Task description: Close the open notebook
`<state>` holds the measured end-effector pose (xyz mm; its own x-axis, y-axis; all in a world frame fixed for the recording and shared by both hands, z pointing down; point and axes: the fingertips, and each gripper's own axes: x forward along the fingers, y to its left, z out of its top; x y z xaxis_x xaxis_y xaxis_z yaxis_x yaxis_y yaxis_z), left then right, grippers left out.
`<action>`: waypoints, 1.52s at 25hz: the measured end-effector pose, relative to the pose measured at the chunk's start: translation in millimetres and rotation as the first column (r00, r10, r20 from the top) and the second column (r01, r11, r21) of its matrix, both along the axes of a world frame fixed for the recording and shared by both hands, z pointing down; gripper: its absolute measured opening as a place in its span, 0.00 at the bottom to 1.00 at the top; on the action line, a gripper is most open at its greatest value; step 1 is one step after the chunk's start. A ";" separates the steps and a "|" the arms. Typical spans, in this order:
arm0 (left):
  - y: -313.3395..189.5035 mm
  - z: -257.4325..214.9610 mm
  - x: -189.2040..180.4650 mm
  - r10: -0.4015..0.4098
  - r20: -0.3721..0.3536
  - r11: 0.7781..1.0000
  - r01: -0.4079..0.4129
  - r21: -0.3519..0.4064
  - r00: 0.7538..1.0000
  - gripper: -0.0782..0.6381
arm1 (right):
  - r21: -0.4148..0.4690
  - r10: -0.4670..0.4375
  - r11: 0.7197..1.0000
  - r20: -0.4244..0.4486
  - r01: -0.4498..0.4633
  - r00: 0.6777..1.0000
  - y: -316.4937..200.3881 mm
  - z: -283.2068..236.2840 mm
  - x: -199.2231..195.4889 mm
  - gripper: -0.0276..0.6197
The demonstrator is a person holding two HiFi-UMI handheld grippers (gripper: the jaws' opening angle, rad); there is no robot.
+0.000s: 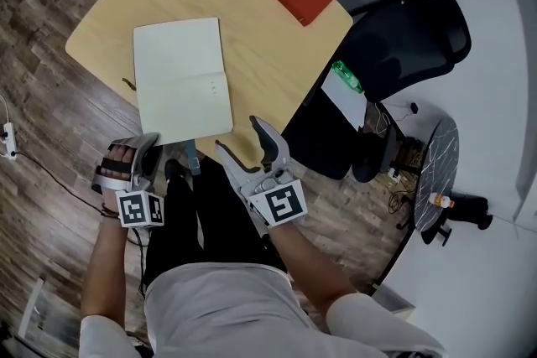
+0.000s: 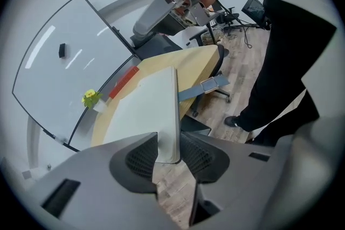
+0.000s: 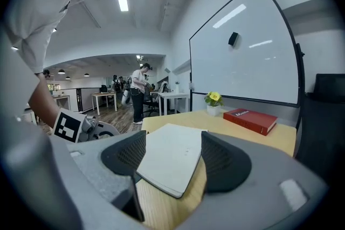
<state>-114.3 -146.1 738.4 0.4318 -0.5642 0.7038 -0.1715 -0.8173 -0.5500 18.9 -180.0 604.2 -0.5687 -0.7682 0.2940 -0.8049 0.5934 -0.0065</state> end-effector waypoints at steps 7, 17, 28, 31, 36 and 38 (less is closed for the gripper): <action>2.6 -13.9 -1.2 0.024 -0.028 0.999 -0.025 -0.048 0.999 0.26 | 0.033 0.059 0.998 0.003 -0.059 0.998 -6.5 -20.3 21.6 0.54; -5.3 -59.0 -6.5 0.007 -0.077 0.998 -0.012 -0.065 0.997 0.21 | 0.090 0.080 0.992 0.035 -0.083 0.996 -16.0 -61.4 34.9 0.54; -22.4 -86.1 -11.4 -0.044 -0.100 0.971 0.019 -0.239 0.994 0.20 | 0.139 0.053 0.988 0.071 -0.063 0.996 -38.1 -96.2 61.0 0.54; -25.5 -92.6 -8.7 -0.056 -0.117 0.949 0.016 -0.316 0.992 0.20 | 0.146 0.036 0.988 0.081 -0.048 0.996 -51.9 -106.9 71.8 0.54; -40.9 -110.4 -9.5 -0.106 -0.153 0.910 0.034 -0.413 0.983 0.19 | 0.164 -0.022 0.986 0.097 0.006 0.995 -76.1 -122.4 76.9 0.54; -47.9 -114.6 -12.2 -0.136 -0.164 0.890 0.048 -0.453 0.977 0.19 | 0.169 -0.053 0.985 0.101 0.035 0.994 -84.4 -126.6 73.6 0.54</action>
